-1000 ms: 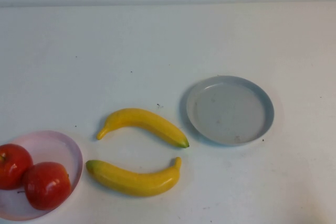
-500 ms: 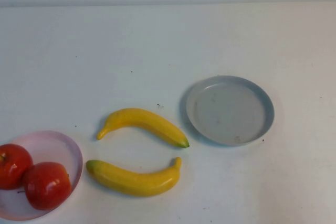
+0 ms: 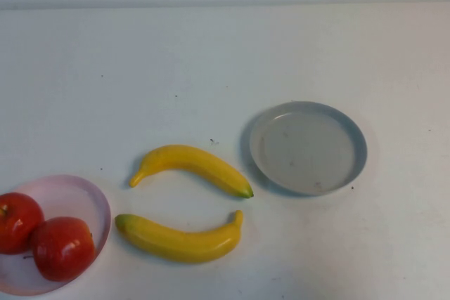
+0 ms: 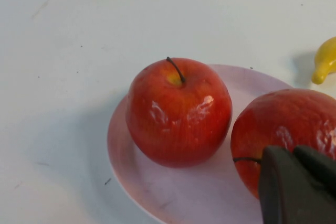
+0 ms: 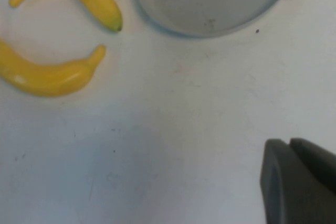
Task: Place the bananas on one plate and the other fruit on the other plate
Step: Put another type of fruit in the right plate
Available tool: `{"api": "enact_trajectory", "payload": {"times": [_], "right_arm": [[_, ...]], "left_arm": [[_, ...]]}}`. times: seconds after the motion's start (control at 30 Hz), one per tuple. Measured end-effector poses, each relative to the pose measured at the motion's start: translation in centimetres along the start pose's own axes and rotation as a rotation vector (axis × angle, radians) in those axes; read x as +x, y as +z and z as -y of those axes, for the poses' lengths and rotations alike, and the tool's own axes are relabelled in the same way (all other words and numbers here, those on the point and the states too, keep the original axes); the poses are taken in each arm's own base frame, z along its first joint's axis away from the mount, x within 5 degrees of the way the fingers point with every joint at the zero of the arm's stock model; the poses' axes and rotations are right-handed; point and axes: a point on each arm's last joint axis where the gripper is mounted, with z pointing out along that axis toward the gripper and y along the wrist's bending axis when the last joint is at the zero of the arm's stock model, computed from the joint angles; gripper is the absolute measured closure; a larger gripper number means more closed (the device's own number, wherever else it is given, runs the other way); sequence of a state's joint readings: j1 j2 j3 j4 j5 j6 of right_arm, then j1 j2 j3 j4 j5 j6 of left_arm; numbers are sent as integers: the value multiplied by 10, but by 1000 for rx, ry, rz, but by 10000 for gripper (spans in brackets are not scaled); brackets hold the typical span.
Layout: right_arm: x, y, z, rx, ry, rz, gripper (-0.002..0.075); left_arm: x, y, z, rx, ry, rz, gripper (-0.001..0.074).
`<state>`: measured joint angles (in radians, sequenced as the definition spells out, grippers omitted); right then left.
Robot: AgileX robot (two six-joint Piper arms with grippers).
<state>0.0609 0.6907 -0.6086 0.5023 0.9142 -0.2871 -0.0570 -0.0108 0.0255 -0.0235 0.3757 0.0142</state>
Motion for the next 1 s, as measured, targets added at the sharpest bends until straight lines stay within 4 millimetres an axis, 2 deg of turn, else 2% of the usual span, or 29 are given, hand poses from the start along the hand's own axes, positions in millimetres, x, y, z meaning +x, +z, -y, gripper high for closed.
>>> {"api": "enact_trajectory", "payload": {"times": [0.17, 0.33, 0.43, 0.67, 0.77, 0.83, 1.0], "right_arm": [[-22, 18, -2, -81, -113, -69, 741], [-40, 41, -24, -190, -297, -132, 741], [-51, 57, -45, -241, -416, -168, 741], [-77, 109, -108, -342, -643, -249, 730], [-90, 138, -128, -355, -703, -295, 672], [-100, 155, -139, -353, -736, -307, 604], [-127, 198, -160, -333, -805, -291, 380]], "left_arm": [[0, 0, 0, 0, 0, 0, 731], [0, 0, 0, 0, 3, 0, 731], [0, 0, 0, 0, 3, 0, 731], [0, 0, 0, 0, 3, 0, 731], [0, 0, 0, 0, 3, 0, 731], [0, 0, 0, 0, 3, 0, 731], [0, 0, 0, 0, 3, 0, 731]]}}
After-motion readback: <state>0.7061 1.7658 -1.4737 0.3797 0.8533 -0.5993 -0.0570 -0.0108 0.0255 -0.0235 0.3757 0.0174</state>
